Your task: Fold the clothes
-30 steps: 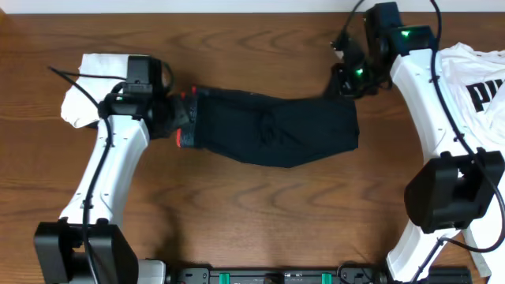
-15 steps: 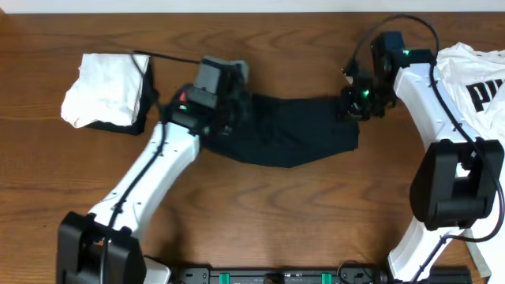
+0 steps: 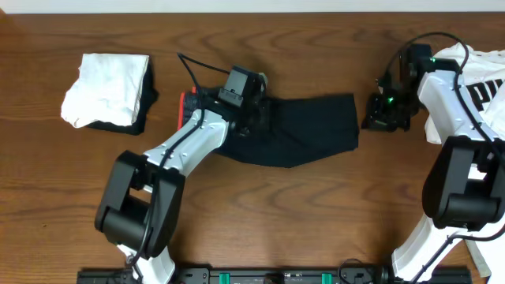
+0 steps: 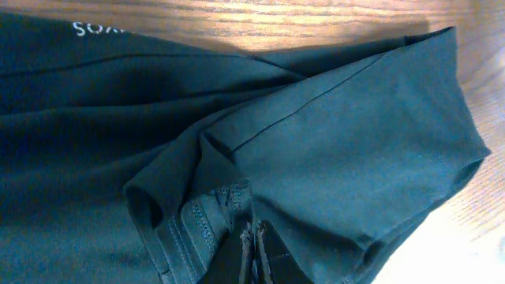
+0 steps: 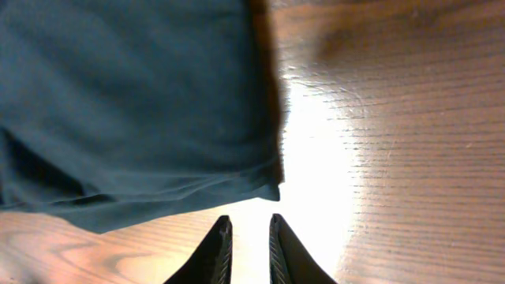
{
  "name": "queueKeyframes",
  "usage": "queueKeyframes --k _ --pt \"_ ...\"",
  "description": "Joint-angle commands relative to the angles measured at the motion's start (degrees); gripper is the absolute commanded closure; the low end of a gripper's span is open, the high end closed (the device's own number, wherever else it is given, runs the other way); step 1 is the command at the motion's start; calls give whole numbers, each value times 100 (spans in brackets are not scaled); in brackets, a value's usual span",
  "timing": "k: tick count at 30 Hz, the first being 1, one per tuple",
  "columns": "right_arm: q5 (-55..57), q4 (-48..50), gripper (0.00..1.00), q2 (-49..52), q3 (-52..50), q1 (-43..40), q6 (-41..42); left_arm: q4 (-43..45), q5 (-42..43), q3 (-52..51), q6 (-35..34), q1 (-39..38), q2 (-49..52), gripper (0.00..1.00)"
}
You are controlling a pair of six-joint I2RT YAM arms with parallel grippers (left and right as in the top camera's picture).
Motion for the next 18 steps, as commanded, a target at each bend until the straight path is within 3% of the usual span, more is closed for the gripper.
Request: queueKeyframes --k 1,6,10,13,18 --pt "-24 236 83 44 -205 -90 160 26 -111 -44 26 -11 83 94" --pt "-369 807 80 44 -538 -87 164 -50 -498 -44 98 -11 98 93" --pt "-544 1320 67 44 -782 -87 35 -164 -527 -44 125 -11 98 93" --pt "-638 1397 67 44 -850 -87 -365 -214 -529 -44 146 -11 98 92" --pt "-748 1333 75 44 -855 -87 -925 -225 -531 -44 149 -11 98 92"
